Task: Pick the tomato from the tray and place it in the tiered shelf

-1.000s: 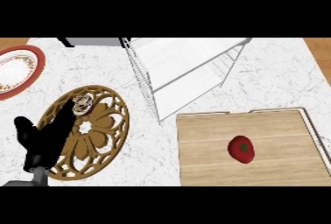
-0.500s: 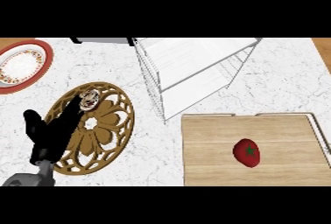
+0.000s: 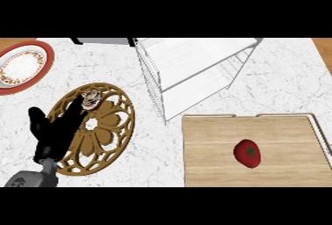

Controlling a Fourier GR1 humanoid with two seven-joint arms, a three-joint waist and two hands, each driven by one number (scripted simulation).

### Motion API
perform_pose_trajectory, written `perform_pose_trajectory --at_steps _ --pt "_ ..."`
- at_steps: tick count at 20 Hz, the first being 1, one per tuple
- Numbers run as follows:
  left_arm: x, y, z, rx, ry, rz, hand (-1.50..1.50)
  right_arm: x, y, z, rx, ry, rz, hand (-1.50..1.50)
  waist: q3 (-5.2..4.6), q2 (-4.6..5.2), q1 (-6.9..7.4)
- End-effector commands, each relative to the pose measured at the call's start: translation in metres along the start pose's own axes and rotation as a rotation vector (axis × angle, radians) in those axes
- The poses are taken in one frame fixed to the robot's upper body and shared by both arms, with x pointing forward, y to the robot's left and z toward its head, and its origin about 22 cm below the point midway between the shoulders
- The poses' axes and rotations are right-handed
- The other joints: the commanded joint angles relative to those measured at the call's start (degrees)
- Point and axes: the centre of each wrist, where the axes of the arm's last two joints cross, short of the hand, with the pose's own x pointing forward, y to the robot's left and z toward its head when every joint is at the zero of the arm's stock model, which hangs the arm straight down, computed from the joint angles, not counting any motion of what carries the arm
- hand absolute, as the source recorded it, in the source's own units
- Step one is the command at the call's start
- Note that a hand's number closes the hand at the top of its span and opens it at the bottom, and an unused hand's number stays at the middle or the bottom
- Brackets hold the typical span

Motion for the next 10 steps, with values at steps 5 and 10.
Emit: perform_pose_trajectory --at_steps 5,10 --pt "-0.029 -0.016 0.001 0.007 0.105 0.001 0.00 0.014 0.036 -0.006 -0.022 0.203 0.070 -1.50 -0.46 0.20 -1.21" --pt "-0.017 0.009 -0.003 0.026 0.096 0.020 0.00 0.024 0.063 -0.007 -0.016 0.214 0.086 -1.50 -0.42 0.01 -1.89"
